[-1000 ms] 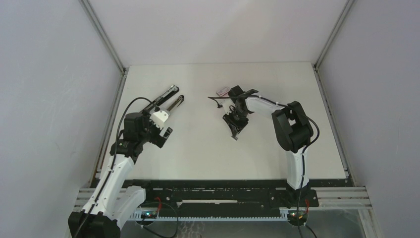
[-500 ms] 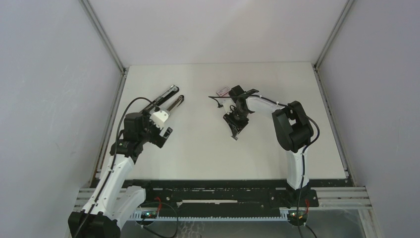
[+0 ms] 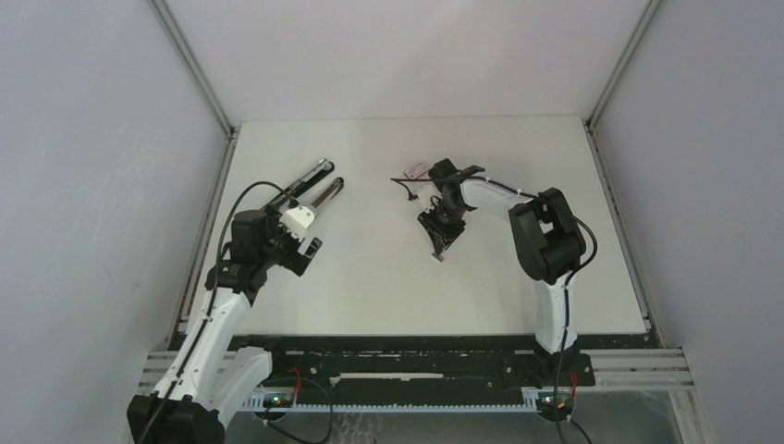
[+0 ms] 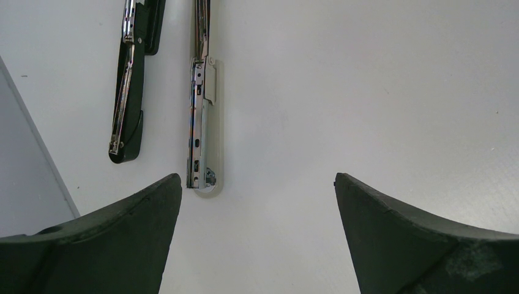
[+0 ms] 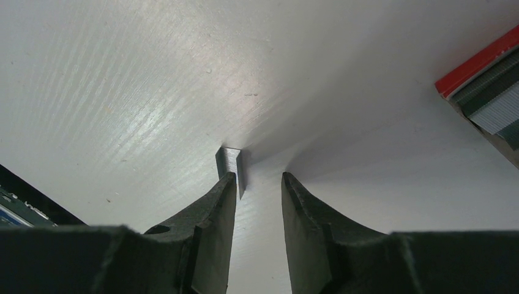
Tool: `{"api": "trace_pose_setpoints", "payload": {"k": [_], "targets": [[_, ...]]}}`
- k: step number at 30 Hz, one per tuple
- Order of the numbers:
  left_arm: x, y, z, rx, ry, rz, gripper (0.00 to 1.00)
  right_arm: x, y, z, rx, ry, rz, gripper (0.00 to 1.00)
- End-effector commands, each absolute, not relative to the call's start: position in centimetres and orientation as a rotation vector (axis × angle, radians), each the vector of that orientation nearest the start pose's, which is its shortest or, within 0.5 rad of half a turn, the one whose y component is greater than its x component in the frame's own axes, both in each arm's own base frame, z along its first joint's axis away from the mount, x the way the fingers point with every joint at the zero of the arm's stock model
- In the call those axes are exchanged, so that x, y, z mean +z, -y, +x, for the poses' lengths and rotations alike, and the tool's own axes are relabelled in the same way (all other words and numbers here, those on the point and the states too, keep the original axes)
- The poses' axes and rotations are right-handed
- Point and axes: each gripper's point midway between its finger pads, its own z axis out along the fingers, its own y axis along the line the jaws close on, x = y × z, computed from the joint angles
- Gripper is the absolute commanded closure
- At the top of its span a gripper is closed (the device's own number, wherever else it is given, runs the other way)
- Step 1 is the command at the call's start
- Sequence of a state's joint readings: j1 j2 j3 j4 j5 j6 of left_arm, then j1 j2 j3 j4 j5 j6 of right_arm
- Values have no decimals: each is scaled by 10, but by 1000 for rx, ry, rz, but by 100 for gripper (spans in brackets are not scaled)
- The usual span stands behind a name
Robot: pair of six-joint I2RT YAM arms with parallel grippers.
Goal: Unload the staples from the stapler
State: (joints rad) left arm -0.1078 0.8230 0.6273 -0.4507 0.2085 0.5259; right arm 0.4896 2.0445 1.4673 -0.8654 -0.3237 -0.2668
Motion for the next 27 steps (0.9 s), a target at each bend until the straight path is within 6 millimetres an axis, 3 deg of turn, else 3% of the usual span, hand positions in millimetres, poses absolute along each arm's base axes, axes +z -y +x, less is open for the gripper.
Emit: {"api": "trace_pose_setpoints", "payload": {"k": [1,17,27], "targets": [[137,42,268,25,-2032,794,0,9,-208,303,497,-2821,-1133,66],[139,42,267,25,-2026,793,0,4,-203,303,461,-2835,-1140,77],[138,42,267,23,-2027,795,0,2,-201,304,452,-2840,-1143,76]]}}
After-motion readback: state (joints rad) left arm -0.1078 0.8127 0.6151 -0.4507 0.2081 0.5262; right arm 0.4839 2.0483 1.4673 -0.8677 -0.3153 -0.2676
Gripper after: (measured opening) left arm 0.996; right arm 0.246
